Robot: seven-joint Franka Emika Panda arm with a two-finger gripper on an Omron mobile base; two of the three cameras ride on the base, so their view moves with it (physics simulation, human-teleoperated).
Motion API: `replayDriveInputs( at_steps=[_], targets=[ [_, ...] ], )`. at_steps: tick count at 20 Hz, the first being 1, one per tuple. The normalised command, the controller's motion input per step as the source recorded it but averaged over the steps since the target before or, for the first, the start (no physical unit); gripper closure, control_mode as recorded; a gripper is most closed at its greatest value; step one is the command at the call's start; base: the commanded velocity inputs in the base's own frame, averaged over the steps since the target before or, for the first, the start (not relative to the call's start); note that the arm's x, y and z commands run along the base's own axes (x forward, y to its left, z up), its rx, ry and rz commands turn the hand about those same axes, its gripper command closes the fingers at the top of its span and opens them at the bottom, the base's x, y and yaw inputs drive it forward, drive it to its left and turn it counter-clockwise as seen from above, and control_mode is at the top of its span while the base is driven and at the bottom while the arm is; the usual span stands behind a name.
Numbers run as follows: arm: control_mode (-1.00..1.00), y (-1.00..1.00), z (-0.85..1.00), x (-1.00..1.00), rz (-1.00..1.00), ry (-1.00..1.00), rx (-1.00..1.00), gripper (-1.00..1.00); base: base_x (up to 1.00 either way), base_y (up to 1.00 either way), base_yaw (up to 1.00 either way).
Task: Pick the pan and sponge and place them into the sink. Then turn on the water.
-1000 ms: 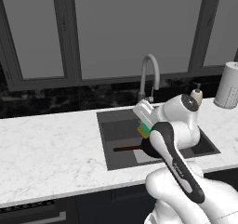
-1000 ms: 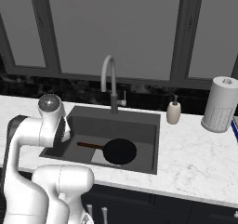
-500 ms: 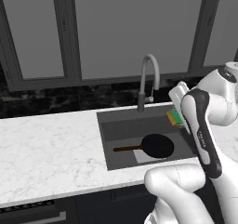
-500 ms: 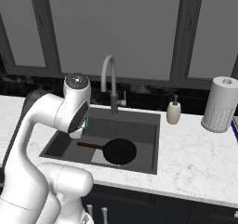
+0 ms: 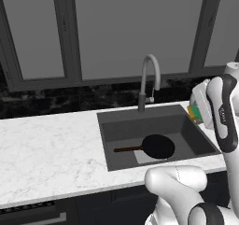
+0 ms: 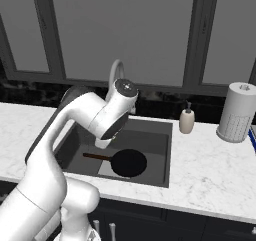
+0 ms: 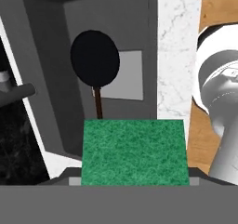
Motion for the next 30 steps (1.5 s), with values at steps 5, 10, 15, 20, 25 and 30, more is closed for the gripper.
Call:
replayDriveInputs(
  at_steps=[5,10,15,20,25,30],
  targets=[
    [-1.0,-0.13,-0.19,0.44,-0.01,0.04,0.04,1.0,0.0,0.0,0.0],
    [-1.0,-0.28,-0.41,0.35,0.0,0.05,0.0,1.0,0.0,0.0,0.0],
    [-1.0,-0.26,-0.48,0.26,0.0,0.0,0.0,1.0,0.0,0.0,0.0],
    [-1.0,-0.2,-0.46,0.21,0.0,0.0,0.0,1.0,0.0,0.0,0.0],
    [-1.0,-0.2,-0.54,0.28,0.0,0.01,0.0,1.0,0.0,0.0,0.0],
    [-1.0,-0.24,-0.62,0.42,0.0,0.12,0.05,1.0,0.0,0.0,0.0]
  ],
)
